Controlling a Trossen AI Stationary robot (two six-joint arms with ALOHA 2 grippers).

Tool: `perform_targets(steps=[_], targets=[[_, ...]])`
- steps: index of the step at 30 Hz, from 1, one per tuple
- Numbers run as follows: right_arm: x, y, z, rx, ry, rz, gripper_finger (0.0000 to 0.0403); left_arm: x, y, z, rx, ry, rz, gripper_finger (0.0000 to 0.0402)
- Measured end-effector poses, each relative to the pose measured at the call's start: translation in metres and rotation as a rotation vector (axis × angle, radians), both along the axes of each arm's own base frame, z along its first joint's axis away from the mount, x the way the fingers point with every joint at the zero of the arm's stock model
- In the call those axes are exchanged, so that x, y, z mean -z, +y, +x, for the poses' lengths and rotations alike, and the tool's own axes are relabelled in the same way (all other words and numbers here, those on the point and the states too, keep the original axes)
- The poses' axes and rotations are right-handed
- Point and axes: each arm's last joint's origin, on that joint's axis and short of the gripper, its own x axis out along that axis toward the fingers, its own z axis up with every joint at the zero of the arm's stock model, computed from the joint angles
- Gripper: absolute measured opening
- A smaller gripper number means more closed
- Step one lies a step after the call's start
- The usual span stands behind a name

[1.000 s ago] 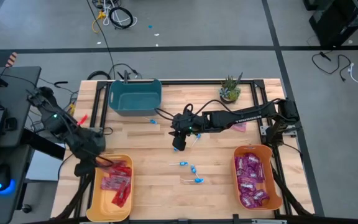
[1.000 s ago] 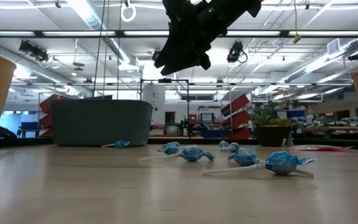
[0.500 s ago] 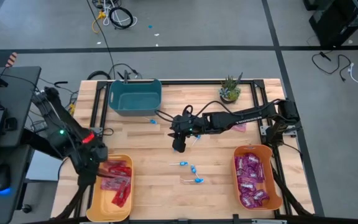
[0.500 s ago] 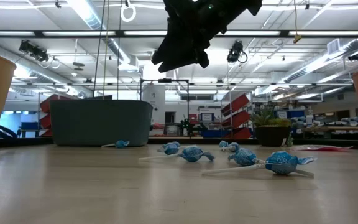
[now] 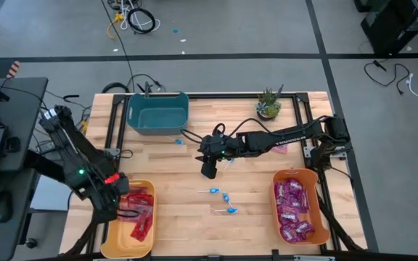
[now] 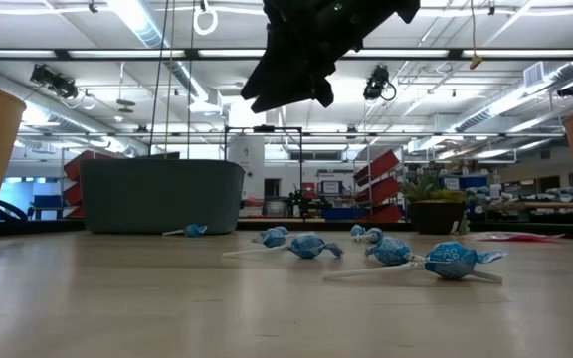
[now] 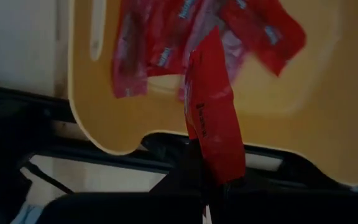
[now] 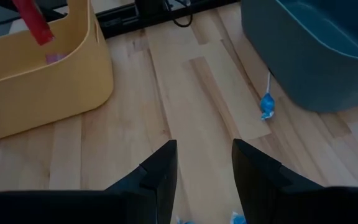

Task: Sort candy
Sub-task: Put the red candy into the yellow bin

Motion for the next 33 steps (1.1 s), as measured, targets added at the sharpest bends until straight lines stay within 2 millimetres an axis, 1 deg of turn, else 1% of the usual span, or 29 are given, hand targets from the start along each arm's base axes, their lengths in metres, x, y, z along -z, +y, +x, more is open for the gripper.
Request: perform_targets(steps=[7,11,16,24,33], targets=[[-0.002,0.001,0.001,-0.004,-0.024,0.000,0.0139,0.011,-0.007,0.007,-0.005,0.024,0.103,0.0000],[-0.002,0.006,0.002,-0.015,-0.033,0.000,0.0139,0.017,-0.012,0.010,-0.006,0.044,0.129,0.0000],[-0.004,0.013,0.002,-0.034,-0.050,0.000,0.0139,0.023,-0.017,0.014,-0.049,0.068,0.157,0.0000],[-0.004,0.018,0.002,-0.048,-0.050,0.000,0.0139,0.025,-0.018,0.014,-0.112,0.087,0.174,0.0001],[-0.004,0.018,0.002,-0.049,-0.049,-0.002,0.0139,0.025,-0.017,0.013,-0.133,0.099,0.184,0.0018]])
